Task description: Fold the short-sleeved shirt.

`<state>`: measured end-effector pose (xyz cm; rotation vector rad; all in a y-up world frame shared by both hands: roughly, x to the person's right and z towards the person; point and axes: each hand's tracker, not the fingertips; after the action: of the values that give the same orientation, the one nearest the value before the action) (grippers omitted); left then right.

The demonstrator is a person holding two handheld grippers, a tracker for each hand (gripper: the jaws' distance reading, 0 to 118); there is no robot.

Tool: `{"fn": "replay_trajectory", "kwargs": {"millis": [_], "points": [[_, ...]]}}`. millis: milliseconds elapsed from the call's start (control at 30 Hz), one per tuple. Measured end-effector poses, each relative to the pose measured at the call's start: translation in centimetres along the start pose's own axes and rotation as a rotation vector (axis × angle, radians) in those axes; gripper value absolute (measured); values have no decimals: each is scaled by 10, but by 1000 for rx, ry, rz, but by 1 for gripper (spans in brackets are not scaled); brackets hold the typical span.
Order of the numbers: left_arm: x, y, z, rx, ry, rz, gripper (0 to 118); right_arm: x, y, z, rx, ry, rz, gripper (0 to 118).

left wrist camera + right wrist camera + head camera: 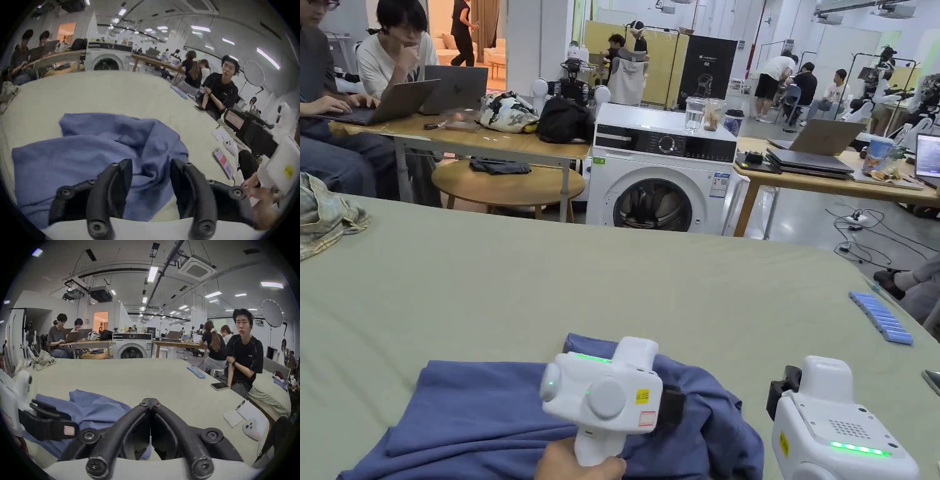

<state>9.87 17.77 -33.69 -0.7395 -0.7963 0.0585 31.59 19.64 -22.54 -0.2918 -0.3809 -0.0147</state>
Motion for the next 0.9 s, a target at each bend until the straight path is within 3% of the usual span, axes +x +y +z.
{"fn": "replay_trajectory", "kwargs": {"millis": [133,200,300,367,500,600,767,800,833,900], "points": [[-19,-9,56,145,119,38,43,-20,11,2,24,52,-10,0],[-35,-15,80,200,139,62,2,-32,15,4,38,75,-6,0],[-55,-25,110,220,286,82,0,-50,20,1,41,105,5,0],[-73,-29,128,204,268,98,0,-59,22,-1,33,128,-4,0],[-124,-18,155,186,436,137,0,-74,26,-9,18,148,-5,0],[-188,0,163,139,445,263,0,-81,26,-20,-1,168,-9,0],[-243,30,157,1,480,281,0,-92,25,-38,-30,181,18,0],[-254,34,152,-34,481,294,0,-94,25,-41,-36,182,21,0],[-262,37,147,-57,448,314,14,-95,24,-44,-45,183,24,0],[-271,40,133,-116,401,360,58,-97,23,-49,-52,183,26,0]]}}
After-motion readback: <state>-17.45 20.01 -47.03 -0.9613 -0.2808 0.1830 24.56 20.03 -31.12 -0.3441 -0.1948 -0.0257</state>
